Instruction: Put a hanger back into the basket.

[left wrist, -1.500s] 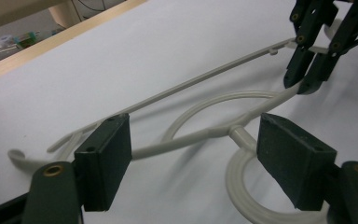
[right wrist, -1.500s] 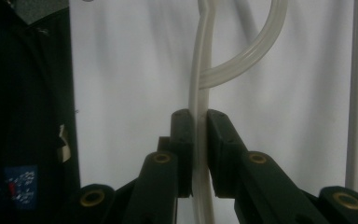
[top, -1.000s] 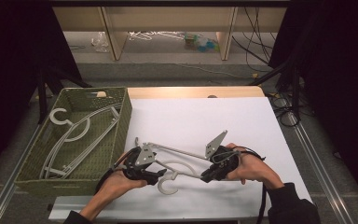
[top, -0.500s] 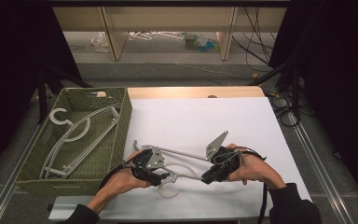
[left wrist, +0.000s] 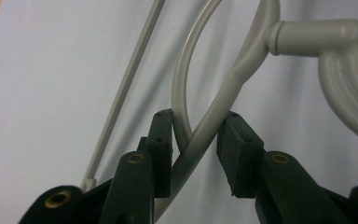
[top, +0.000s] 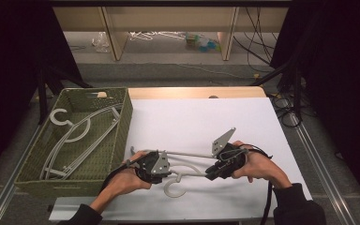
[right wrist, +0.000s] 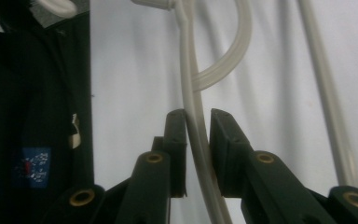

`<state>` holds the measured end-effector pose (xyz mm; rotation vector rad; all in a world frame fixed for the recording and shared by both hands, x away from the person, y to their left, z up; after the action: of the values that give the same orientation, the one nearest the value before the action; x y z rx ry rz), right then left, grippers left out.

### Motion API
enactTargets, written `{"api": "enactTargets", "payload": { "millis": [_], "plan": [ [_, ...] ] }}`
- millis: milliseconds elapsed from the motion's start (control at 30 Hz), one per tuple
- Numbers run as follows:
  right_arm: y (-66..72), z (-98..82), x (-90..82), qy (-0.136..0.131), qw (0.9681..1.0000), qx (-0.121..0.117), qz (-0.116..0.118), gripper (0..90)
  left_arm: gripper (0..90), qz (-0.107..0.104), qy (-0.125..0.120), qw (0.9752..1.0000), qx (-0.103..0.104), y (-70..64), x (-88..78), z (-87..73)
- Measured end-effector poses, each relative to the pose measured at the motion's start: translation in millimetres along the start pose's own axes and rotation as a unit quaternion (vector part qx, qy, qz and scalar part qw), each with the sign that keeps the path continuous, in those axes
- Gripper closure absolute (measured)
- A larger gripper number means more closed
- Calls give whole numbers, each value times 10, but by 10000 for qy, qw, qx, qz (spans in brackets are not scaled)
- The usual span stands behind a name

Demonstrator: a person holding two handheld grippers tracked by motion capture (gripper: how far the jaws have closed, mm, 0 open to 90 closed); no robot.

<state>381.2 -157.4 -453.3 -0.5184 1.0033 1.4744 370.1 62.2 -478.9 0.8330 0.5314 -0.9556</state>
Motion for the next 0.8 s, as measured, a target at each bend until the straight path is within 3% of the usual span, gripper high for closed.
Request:
{"api": "enactTargets", "payload": {
  "millis": [167,300,500,633,667,700,800],
  "plan": [
    [-62,-14,-19,91,9996,20,-268,734,703,0,-29,10000,56,-36,-55,72],
    [-108,-14,-24,53,9991,91,-411,706,716,2,-105,9999,-60,-33,-73,81],
    [-172,30,-110,-353,9960,344,-742,617,737,5,-233,9995,-224,-1,-120,106],
    [-219,76,-184,-614,9897,564,-1165,511,769,9,-305,9990,-339,22,-139,114],
    [-227,96,-215,-709,9871,626,-1294,490,775,40,-341,9984,-459,48,-151,113],
    [-238,131,-263,-928,9823,666,-1484,487,778,57,-370,9979,-536,70,-159,113],
    [-215,178,-344,-1159,9766,749,-1652,462,791,25,-411,9957,-836,101,-180,105]
  ]
}}
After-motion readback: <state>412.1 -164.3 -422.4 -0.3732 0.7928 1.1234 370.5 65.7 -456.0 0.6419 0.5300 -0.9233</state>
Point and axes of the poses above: each handheld gripper's, and its own axes: x roughly forward along the jaws, z roughly out of its top, y roughly to its left, the point moved 5 cm from there along x, roughly forward along the jaws, and after that the axes turned 7 degrees about z, right-handed, at the moved point
